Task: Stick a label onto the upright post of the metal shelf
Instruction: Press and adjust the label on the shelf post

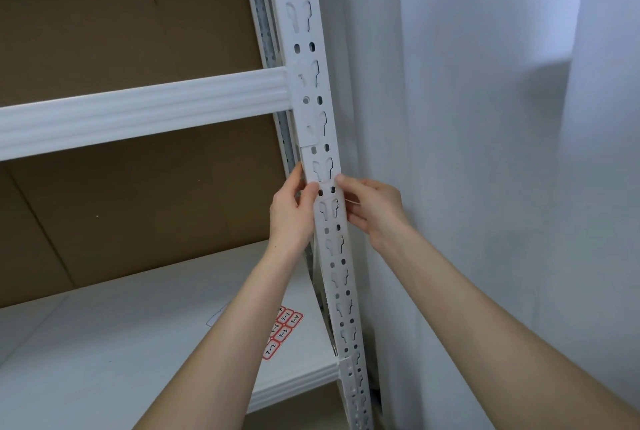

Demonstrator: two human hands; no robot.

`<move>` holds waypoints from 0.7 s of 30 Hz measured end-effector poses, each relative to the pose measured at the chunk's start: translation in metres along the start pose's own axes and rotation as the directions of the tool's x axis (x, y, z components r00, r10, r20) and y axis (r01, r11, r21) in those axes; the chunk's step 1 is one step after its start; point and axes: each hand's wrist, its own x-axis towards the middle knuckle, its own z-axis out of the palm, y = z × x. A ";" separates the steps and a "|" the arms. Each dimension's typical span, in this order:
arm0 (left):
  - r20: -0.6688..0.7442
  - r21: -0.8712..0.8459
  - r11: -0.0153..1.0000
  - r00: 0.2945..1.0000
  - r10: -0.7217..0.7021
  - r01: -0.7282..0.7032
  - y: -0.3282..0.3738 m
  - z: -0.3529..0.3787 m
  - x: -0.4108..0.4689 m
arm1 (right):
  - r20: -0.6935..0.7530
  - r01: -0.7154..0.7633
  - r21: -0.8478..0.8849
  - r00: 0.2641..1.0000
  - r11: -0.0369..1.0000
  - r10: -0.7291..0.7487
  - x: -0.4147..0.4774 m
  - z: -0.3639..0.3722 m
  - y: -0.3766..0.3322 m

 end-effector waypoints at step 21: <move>0.101 -0.075 0.992 0.990 -0.096 0.104 -0.013 -0.005 -0.003 | -0.056 0.233 -0.524 0.950 0.819 -0.306 0.004 0.008 -0.001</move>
